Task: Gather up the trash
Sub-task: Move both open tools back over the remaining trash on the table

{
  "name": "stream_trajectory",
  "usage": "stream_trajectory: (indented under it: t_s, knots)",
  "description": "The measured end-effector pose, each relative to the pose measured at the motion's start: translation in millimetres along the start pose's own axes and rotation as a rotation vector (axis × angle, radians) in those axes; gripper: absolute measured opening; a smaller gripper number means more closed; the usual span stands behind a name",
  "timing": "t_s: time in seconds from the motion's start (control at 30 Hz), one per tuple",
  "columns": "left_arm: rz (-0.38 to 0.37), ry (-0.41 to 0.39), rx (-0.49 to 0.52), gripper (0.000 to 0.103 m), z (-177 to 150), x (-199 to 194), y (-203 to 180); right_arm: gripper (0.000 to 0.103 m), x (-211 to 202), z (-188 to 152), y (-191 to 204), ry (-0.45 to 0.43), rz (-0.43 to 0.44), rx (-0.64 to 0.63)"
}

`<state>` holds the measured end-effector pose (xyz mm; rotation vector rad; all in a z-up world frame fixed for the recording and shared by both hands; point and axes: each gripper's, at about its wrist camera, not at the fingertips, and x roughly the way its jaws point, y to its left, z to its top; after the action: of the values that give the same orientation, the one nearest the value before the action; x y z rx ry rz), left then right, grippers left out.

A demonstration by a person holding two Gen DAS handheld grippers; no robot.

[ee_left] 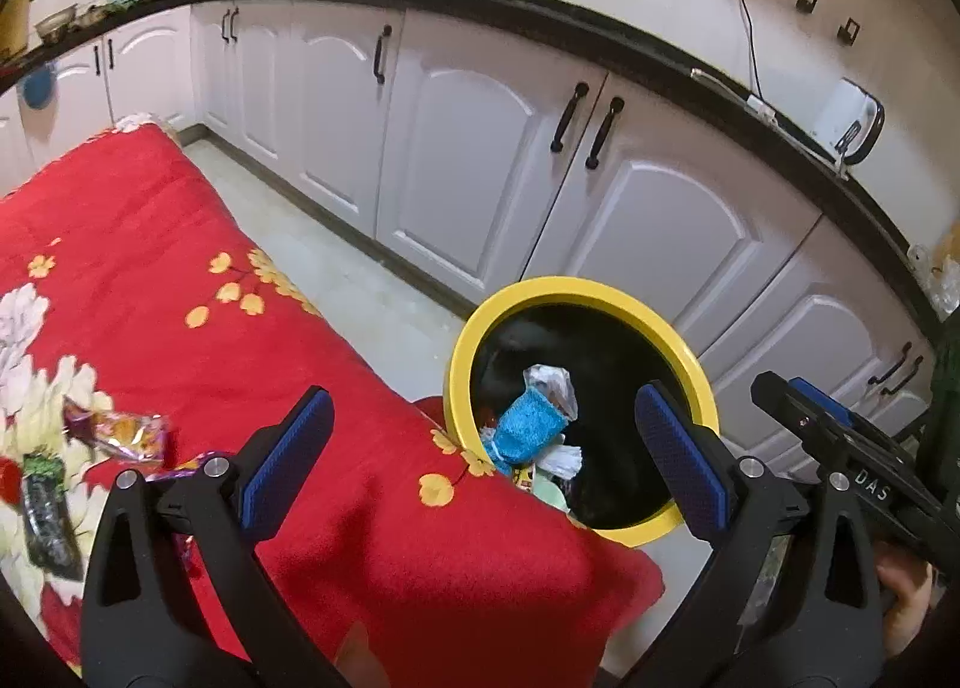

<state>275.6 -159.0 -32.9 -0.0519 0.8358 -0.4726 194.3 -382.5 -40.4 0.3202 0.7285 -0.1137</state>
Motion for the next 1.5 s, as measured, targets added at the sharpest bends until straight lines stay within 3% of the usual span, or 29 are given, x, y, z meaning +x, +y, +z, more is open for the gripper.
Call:
stream_trajectory:
  t_s: [0.67,1.5]
  knots:
    - [0.05,-0.13,-0.06,0.092,-12.9,-73.3,31.7,0.081,-44.5,-3.5,53.6,-0.067,0.073,-0.097]
    - [0.16,-0.208,-0.163,0.092,-46.7,-133.0,97.3,0.084,-62.3,-22.6,143.7,-0.068,0.176,-0.253]
